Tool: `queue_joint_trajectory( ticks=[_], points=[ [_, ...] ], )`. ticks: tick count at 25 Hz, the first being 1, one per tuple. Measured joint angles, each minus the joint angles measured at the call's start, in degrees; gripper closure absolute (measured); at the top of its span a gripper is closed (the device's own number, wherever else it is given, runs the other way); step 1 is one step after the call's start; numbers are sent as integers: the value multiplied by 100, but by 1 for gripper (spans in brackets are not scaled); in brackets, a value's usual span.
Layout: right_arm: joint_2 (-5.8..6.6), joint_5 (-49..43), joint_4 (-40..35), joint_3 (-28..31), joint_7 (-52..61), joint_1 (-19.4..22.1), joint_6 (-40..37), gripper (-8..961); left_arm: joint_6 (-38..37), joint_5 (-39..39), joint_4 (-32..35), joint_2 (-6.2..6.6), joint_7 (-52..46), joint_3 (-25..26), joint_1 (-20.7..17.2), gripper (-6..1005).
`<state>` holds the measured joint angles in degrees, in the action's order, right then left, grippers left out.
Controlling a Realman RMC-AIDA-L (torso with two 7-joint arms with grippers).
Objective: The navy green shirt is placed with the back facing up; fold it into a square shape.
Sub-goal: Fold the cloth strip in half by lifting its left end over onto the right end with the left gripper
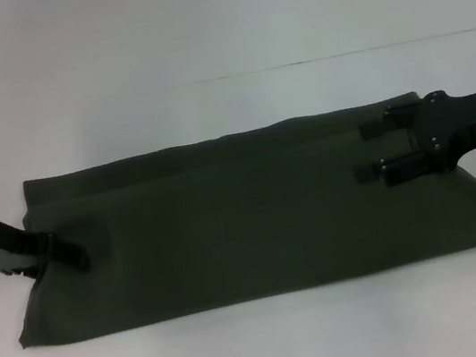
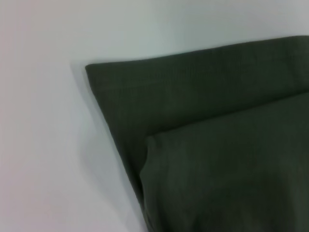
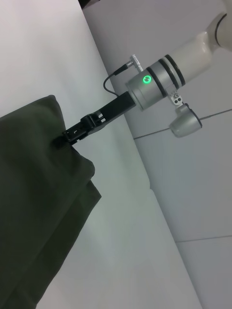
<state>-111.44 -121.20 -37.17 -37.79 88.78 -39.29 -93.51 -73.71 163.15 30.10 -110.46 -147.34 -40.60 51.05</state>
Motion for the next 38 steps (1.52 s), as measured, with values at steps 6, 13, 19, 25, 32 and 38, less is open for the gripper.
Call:
queue_joint_trajectory(
  ticks=[6, 13, 19, 25, 32, 38],
  points=[
    [0, 0, 0, 0, -1, 0, 0, 83, -41, -15, 37, 7, 17, 4, 22, 152],
    [0, 0, 0, 0, 22, 0, 0, 83, 37, 23, 128, 43, 9, 26, 38, 152],
    [0, 0, 0, 0, 43, 0, 0, 82, 84, 35, 135, 51, 0, 7, 29, 152],
    [0, 0, 0, 0, 50, 0, 0, 82, 161, 46, 112, 50, -24, -93, -13, 152],
    [0, 0, 0, 0, 46, -2, -2, 82, 220, 50, 98, 12, -92, -284, -31, 152],
    [2, 0, 0, 0, 41, -5, -6, 83, 203, 50, 81, 8, -109, -297, -26, 152]
  ],
)
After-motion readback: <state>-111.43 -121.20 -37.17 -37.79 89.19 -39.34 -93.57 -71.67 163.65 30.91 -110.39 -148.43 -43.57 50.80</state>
